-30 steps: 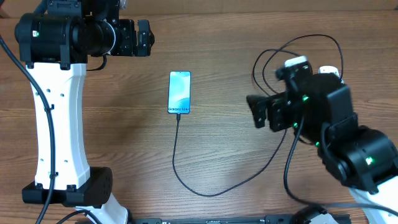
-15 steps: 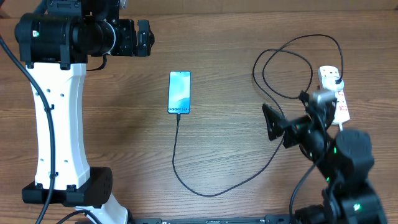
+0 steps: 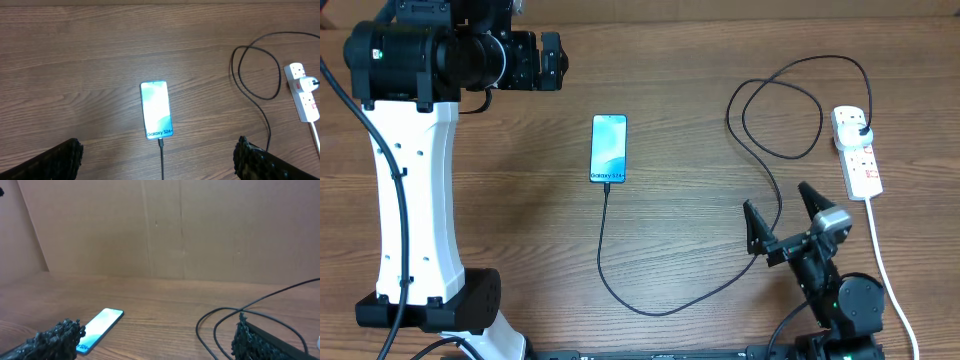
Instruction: Plug charger to phone and switch on socket
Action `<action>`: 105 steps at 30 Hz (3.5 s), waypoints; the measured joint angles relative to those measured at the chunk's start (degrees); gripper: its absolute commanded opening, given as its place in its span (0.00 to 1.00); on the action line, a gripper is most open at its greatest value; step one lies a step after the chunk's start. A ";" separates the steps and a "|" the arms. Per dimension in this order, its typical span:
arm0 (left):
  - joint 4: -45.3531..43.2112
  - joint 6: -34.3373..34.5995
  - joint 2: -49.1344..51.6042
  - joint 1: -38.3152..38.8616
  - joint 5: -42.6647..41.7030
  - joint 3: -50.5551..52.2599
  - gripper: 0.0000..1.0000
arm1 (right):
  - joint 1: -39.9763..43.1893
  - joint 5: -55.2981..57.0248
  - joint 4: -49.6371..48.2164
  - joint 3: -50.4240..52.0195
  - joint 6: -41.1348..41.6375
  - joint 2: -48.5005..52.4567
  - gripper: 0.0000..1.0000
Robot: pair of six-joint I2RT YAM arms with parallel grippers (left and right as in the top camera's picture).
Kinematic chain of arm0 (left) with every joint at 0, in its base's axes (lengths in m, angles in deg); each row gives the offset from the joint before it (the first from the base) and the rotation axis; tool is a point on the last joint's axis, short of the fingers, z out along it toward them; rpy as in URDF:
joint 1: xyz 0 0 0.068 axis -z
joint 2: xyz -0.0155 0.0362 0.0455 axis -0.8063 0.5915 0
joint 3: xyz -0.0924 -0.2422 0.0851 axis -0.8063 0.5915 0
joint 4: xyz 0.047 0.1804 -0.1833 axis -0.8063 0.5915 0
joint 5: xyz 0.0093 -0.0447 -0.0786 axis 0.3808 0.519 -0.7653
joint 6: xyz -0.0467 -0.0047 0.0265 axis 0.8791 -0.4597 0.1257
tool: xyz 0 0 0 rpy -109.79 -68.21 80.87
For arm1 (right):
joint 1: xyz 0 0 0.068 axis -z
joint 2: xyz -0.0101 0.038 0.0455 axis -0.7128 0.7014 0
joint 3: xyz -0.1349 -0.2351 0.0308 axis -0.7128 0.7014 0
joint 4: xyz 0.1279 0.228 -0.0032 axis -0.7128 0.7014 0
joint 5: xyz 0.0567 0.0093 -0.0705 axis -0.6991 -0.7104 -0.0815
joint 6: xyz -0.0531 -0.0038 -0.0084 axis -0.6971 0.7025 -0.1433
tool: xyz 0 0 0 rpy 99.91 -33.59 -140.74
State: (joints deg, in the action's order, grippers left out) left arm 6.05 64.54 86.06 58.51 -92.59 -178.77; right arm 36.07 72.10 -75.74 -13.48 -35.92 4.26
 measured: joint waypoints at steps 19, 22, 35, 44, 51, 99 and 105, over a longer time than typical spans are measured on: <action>0.00 0.00 -0.02 0.00 0.00 0.00 1.00 | 0.02 -0.26 9.05 4.63 0.20 -10.19 1.00; 0.00 0.00 0.00 0.00 0.00 0.00 1.00 | 0.02 -0.46 9.03 4.63 0.22 -10.19 1.00; 0.00 0.00 0.00 0.00 0.00 0.00 0.99 | 0.02 -0.46 9.03 4.63 0.22 -10.19 1.00; 0.00 0.00 0.00 0.00 0.00 0.00 0.99 | 0.02 -0.46 9.03 4.63 0.20 -10.19 1.00; 0.00 0.00 0.00 0.00 0.04 0.00 1.00 | 0.02 -0.46 9.05 4.63 0.20 -10.19 1.00; -77.75 -8.33 -86.55 -1.88 10.10 118.99 1.00 | 0.02 -0.46 9.05 4.63 0.22 -10.23 1.00; -79.69 -13.38 -94.29 -3.02 8.02 125.79 0.99 | 0.02 -0.48 9.03 4.63 0.22 -10.23 1.00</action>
State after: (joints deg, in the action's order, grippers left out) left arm -73.64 51.16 -8.23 55.49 -84.57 -52.98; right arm 36.09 71.62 -66.71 -8.85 -35.70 -5.97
